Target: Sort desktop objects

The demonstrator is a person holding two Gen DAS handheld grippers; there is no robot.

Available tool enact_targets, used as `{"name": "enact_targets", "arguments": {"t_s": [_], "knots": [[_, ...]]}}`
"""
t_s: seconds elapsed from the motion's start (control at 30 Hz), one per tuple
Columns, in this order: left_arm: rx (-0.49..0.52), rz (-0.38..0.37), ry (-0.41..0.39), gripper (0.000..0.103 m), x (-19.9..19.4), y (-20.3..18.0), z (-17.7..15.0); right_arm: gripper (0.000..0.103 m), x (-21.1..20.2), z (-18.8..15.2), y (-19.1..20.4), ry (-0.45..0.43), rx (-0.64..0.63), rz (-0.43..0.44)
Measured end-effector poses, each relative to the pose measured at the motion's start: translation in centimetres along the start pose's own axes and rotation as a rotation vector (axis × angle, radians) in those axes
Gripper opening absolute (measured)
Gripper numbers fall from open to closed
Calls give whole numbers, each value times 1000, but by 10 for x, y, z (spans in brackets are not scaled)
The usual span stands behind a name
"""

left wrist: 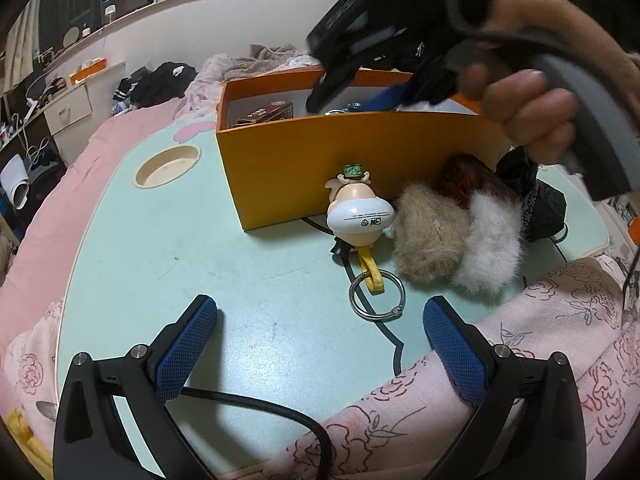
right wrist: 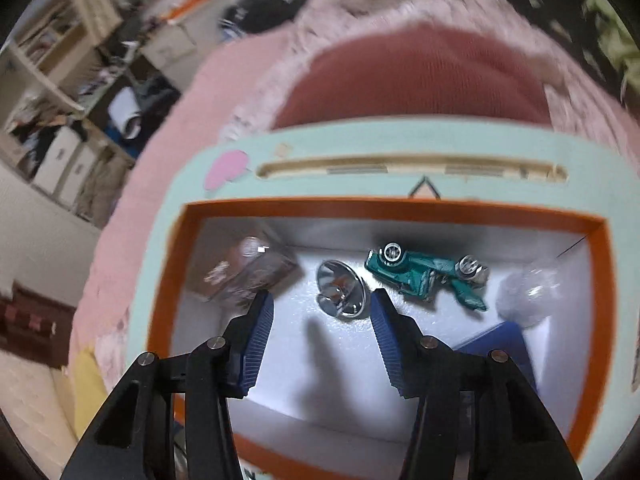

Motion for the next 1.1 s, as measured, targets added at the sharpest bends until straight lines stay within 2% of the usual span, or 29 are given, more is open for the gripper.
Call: {"name": "enact_targets", "arguments": {"t_s": [0.07, 0.1, 0.13, 0.27, 0.37, 0.5, 0.57, 0.63, 0.77, 0.87, 0.93, 0.97, 1.03, 1.1], "knots": [[0, -1, -5, 103, 0, 0, 0, 43, 11, 0, 1, 33, 26, 13], [0, -3, -8, 103, 0, 1, 0, 37, 10, 2, 0, 12, 38, 12], [0, -5, -12, 103, -1, 1, -1, 27, 11, 6, -2, 1, 41, 4], [2, -4, -14, 103, 0, 1, -1, 27, 7, 4, -5, -43, 45, 33], [1, -4, -13, 103, 2, 0, 1, 27, -20, -6, -9, -120, 35, 104], [1, -4, -13, 103, 2, 0, 1, 27, -79, -45, -10, -257, -46, 174], [1, -3, -12, 103, 2, 0, 1, 27, -95, -66, -11, -296, -93, 175], [1, -2, -12, 103, 2, 0, 1, 27, -104, -92, -18, -307, -126, 180], [1, -1, -10, 103, 4, 0, 2, 27, -89, -121, -32, -250, -112, 198], [1, -1, -11, 103, 3, 0, 2, 32, -85, -125, -42, -270, -75, 220], [3, -2, -11, 103, 4, 0, 2, 58, -98, -125, -53, -332, -29, 269], [3, -3, -11, 103, 4, 0, 2, 63, -105, -127, -59, -370, -12, 286], [4, -4, -13, 103, 4, 0, 2, 65, -119, -133, -71, -438, 1, 278], [3, -3, -14, 103, 5, 0, 2, 65, -125, -146, -83, -464, -27, 241]]}}
Point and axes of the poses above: each gripper's, at about its wrist camera, not at the fingertips, and x roughly the way its jaws point, y to its left, z to its top, the point moved 6 cm from there along x, roughly the way its jaws point, and after that the axes turned 15 degrees about -z, right-handed, at the moved point
